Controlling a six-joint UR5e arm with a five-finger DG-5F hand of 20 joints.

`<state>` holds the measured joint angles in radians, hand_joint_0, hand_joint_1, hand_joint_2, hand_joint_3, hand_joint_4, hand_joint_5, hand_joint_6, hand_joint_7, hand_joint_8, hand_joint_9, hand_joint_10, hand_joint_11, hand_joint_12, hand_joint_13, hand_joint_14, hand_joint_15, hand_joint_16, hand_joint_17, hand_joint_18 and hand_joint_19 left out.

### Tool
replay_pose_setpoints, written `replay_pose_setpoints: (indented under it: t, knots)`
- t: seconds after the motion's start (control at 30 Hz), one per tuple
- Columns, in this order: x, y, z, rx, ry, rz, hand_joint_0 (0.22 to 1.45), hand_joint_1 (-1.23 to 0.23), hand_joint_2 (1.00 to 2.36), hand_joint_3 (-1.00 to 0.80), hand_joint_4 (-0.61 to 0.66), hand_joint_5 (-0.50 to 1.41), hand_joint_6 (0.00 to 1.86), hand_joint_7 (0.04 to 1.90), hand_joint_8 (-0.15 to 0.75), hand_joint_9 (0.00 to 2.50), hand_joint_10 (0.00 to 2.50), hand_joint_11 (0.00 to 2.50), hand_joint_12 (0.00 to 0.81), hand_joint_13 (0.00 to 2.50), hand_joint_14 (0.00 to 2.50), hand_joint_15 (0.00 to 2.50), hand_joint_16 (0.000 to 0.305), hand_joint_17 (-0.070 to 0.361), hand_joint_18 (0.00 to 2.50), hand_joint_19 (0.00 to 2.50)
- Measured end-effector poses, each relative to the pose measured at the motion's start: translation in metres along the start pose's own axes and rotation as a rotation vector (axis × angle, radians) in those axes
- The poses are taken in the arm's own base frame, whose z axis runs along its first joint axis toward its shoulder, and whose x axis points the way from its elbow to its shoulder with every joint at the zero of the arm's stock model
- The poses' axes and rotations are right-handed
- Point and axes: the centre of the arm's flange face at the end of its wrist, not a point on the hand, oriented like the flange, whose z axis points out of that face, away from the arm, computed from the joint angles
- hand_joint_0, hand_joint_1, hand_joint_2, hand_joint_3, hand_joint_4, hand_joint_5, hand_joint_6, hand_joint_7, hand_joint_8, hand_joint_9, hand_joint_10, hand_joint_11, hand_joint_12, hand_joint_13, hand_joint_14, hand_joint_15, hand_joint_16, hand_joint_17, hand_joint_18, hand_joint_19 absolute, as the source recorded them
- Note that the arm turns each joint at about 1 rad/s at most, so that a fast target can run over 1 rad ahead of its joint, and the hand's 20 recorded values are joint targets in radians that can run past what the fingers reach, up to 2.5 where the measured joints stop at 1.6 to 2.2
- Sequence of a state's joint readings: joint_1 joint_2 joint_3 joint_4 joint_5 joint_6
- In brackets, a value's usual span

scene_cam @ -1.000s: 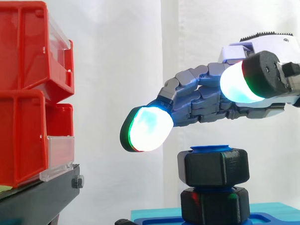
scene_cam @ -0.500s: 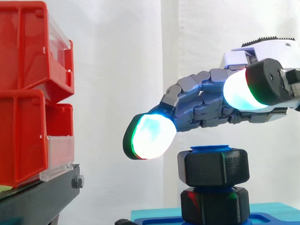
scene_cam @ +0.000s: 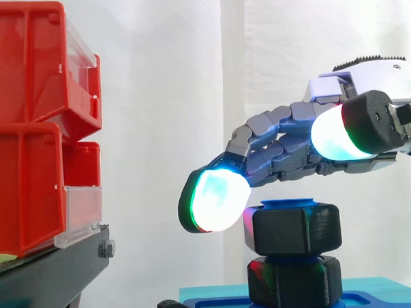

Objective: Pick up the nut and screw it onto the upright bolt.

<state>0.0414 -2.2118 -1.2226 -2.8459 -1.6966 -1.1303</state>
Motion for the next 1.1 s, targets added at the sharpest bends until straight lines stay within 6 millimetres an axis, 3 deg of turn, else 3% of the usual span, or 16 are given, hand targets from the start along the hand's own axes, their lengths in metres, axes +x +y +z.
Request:
replay_pose_setpoints:
  t: [0.4,0.73,1.0,1.1]
  knots:
    - [0.0004,-0.0013,-0.0013,0.005,0.008,0.001,0.46,-0.32,1.00,-0.50,0.17,-0.13,0.50,0.78,0.216,0.43,0.00,0.00,0.340,0.14,0.00,0.00,0.049,0.110,0.00,0.00]
    - [-0.0009,-0.0031,-0.0023,0.007,0.007,0.001,0.48,-0.32,1.00,-0.50,0.24,-0.05,0.50,1.03,0.233,0.58,0.00,0.00,0.331,0.25,0.00,0.00,0.046,0.103,0.00,0.00]
    - [-0.0031,-0.0065,-0.0034,0.008,0.004,0.001,0.50,-0.36,1.00,-0.50,0.15,0.03,0.50,1.26,0.216,0.85,0.00,0.00,0.307,0.41,0.00,0.00,0.041,0.093,0.00,0.00]
    - [-0.0042,-0.0087,-0.0044,0.007,0.005,0.001,0.51,-0.39,1.00,-0.50,0.09,0.06,0.50,1.39,0.204,0.99,0.00,0.00,0.295,0.52,0.00,0.00,0.037,0.084,0.15,0.00]
